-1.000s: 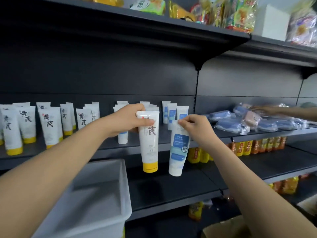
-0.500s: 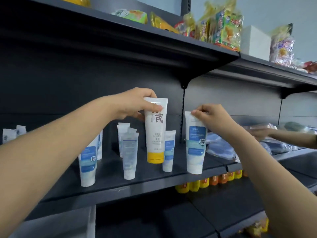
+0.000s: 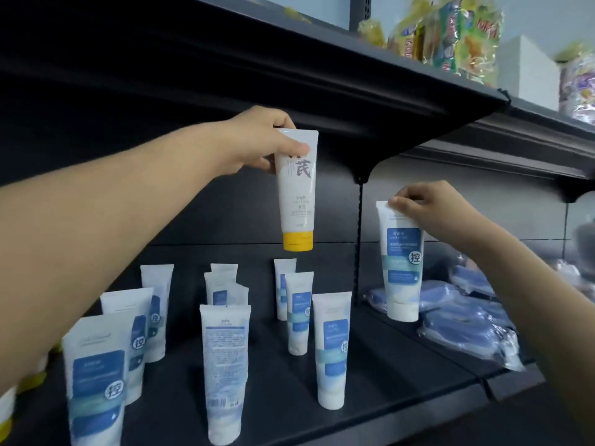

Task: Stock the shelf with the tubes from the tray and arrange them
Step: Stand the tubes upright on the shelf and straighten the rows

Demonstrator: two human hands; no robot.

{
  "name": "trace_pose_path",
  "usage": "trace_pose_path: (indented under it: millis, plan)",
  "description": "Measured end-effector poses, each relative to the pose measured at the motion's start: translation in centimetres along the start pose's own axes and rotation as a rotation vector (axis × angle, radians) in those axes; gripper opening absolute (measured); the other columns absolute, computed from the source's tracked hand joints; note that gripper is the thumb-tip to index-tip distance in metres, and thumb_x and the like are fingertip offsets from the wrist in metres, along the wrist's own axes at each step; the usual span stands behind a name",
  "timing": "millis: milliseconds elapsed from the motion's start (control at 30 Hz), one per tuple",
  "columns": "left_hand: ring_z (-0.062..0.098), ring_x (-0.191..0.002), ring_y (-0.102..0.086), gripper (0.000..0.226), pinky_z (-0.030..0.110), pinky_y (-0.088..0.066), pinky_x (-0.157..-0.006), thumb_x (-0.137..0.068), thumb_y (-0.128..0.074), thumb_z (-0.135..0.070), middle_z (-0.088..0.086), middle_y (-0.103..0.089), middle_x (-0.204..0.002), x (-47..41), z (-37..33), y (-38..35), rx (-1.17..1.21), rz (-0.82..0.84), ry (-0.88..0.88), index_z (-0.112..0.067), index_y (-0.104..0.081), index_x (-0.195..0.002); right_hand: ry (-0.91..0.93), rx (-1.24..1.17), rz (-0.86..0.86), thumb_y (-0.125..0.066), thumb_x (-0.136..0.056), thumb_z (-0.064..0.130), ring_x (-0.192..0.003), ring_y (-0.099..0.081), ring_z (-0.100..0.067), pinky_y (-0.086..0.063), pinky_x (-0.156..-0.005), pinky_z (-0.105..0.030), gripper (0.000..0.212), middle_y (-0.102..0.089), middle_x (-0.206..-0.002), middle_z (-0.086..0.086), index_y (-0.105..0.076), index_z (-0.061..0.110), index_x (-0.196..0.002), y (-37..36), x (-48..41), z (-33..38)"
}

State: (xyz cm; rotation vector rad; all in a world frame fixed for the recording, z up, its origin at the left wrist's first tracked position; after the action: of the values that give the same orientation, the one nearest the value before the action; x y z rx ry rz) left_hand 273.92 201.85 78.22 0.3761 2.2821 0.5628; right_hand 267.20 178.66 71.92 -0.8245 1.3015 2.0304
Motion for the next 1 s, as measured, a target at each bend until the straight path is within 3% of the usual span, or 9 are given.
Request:
trace_pose_path:
  millis: [167, 267, 333, 500, 667, 800, 1000]
  plan:
    - [0.005, -0.074, -0.064, 0.014, 0.016, -0.052, -0.054, -0.082, -0.068, -0.019, -0.006, -0.065, -0.083, -3.7, 1.8, -0.5, -0.112, -0.12, -0.022, -0.019, -0.055, -0.081, 0.01, -0.065, 0.052, -0.058, -0.09, 0.023, -0.079, -0.055, -0.021, -0.039, -0.068, -0.03, 0.026, -0.067, -0.093, -0.019, -0.068, -0.002, -0.087, -3.6, -3.5, -3.3]
    - [0.007, -0.074, -0.063, 0.015, 0.016, -0.054, -0.059, -0.082, -0.068, -0.019, -0.004, -0.065, -0.085, -5.8, 3.3, -1.3, -0.166, -0.143, 0.006, -0.017, -0.054, -0.084, 0.028, -0.122, 0.11, -0.059, -0.09, 0.023, -0.073, -0.051, -0.019, -0.038, -0.065, -0.028, 0.026, -0.065, -0.082, -0.017, -0.067, -0.001, -0.085, -6.0, -5.6, -5.0]
    - [0.004, -0.073, -0.059, 0.015, 0.011, -0.049, -0.052, -0.081, -0.069, -0.021, -0.006, -0.062, -0.083, -7.1, 4.5, -1.9, -0.229, -0.151, 0.038, -0.017, -0.055, -0.086, 0.041, -0.154, 0.15, -0.058, -0.09, 0.022, -0.067, -0.048, -0.017, -0.037, -0.06, -0.027, 0.024, -0.059, -0.071, -0.008, -0.066, 0.002, -0.08, -7.6, -6.9, -5.9]
    - [0.005, -0.074, -0.051, 0.018, 0.018, -0.038, -0.06, -0.076, -0.073, -0.024, -0.01, -0.057, -0.079, -10.1, 7.8, -3.6, -0.393, -0.142, 0.107, -0.022, -0.056, -0.075, 0.103, -0.23, 0.194, -0.06, -0.09, 0.023, -0.067, -0.05, -0.014, -0.039, -0.061, -0.025, 0.022, -0.06, -0.07, -0.002, -0.066, 0.006, -0.076, -11.3, -9.6, -7.6]
    - [0.006, -0.072, -0.049, 0.017, 0.02, -0.035, -0.056, -0.076, -0.073, -0.026, -0.01, -0.053, -0.078, -12.1, 11.0, -6.1, -0.522, -0.063, 0.163, -0.02, -0.057, -0.078, 0.125, -0.253, 0.253, -0.06, -0.089, 0.025, -0.058, -0.047, -0.006, -0.038, -0.057, -0.022, 0.028, -0.055, -0.061, 0.007, -0.058, 0.021, -0.062, -14.5, -10.9, -8.9]
    - [0.013, -0.074, -0.05, 0.02, 0.025, -0.038, -0.06, -0.076, -0.073, -0.028, -0.006, -0.055, -0.08, -12.9, 13.7, -8.5, -0.628, 0.045, 0.207, -0.018, -0.057, -0.083, 0.127, -0.232, 0.298, -0.061, -0.088, 0.028, -0.063, -0.052, -0.007, -0.041, -0.059, -0.024, 0.026, -0.061, -0.067, 0.006, -0.06, 0.02, -0.064, -16.3, -11.5, -9.4]
    - [0.019, -0.073, -0.058, 0.028, 0.024, -0.044, -0.058, -0.076, -0.073, -0.026, 0.001, -0.061, -0.087, -13.8, 17.4, -11.2, -0.738, 0.19, 0.261, -0.02, -0.048, -0.067, 0.147, -0.195, 0.309, -0.063, -0.087, 0.029, -0.069, -0.055, -0.016, -0.041, -0.06, -0.026, 0.023, -0.067, -0.075, -0.004, -0.067, 0.011, -0.072, -18.2, -12.0, -9.6]
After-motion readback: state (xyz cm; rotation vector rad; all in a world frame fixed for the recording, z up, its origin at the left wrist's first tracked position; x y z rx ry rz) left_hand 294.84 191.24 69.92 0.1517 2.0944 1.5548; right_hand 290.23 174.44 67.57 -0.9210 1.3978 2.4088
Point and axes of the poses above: each hand's wrist, its own x-axis away from the middle knuckle, its own y-axis out of the back of the hand, z = x × y, the point moved 5 cm from there along -x, towards the middle knuckle
